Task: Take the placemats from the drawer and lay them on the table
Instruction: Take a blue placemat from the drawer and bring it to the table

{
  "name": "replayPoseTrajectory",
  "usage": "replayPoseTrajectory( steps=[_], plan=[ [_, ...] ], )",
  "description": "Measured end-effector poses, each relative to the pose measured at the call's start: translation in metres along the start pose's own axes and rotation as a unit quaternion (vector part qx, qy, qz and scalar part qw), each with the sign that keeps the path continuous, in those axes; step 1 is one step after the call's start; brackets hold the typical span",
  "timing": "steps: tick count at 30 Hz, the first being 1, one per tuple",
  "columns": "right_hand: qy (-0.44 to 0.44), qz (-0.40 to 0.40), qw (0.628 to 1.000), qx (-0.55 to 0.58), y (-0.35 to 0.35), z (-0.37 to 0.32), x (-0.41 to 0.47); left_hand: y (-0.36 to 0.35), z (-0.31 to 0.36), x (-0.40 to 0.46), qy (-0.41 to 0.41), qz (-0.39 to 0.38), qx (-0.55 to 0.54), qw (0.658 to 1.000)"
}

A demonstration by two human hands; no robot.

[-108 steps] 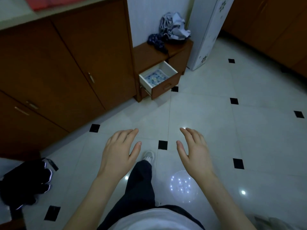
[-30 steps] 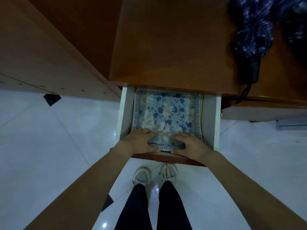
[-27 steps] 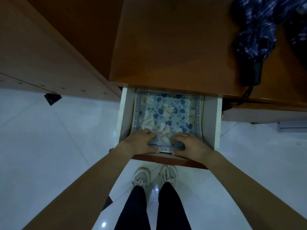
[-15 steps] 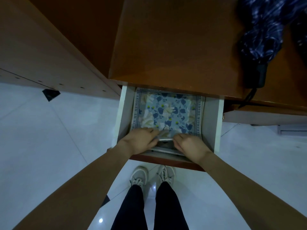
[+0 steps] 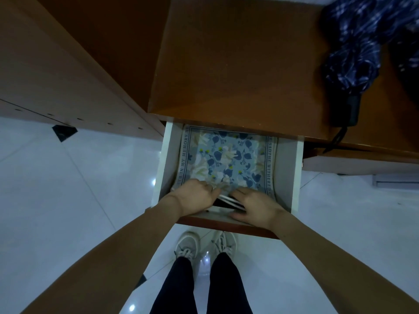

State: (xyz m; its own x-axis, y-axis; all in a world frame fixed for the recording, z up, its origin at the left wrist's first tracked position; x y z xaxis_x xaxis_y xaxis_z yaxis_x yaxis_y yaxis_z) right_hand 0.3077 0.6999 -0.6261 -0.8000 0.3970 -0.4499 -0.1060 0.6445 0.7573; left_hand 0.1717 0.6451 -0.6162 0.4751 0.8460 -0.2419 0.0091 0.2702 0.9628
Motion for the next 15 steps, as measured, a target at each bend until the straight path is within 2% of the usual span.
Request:
replayPoseTrajectory(
  steps=[2, 4, 7, 8, 11, 12, 15],
  plan=[
    [-0.019, 0.007, 1.000, 0.010, -0.004, -0.002, 0.005, 0.004, -0.005, -0.003, 0.024, 0.083, -0.036, 0.996],
    [-0.031, 0.034, 0.999, -0.008, -0.007, -0.001, 0.010, 0.007, -0.009, -0.009, 0.047, 0.110, -0.098, 0.988],
    [-0.026, 0.077, 0.996, -0.037, -0.005, -0.001, 0.007, 0.008, -0.025, -0.025, 0.205, 0.096, -0.232, 0.946],
    [-0.020, 0.097, 0.995, -0.031, -0.003, -0.003, 0.003, 0.010, -0.031, -0.033, 0.270, 0.107, -0.291, 0.912],
    [-0.003, 0.167, 0.986, -0.015, 0.007, -0.008, -0.009, 0.020, -0.048, -0.049, 0.435, 0.166, -0.457, 0.758],
    [-0.009, 0.184, 0.983, -0.016, 0.009, -0.009, -0.013, 0.025, -0.051, -0.050, 0.465, 0.169, -0.481, 0.724],
    [-0.046, 0.220, 0.974, 0.010, 0.014, -0.013, -0.024, 0.037, -0.056, -0.048, 0.505, 0.128, -0.546, 0.656]
  ],
)
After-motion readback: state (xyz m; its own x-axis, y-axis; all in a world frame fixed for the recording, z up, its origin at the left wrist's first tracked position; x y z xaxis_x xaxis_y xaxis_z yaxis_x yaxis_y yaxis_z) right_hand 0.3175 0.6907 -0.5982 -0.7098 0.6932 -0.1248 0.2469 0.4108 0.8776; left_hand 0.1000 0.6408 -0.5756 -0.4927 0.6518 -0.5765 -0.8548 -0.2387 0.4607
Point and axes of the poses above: each hand's wrist, its own x-axis towards the middle knuckle, its own y-axis out of the back of the hand, z = x × y, the point moved 5 cm from there along x, towards the middle knuckle, and after that the axes turned 9 degrees about z, right-handed, at the moved point
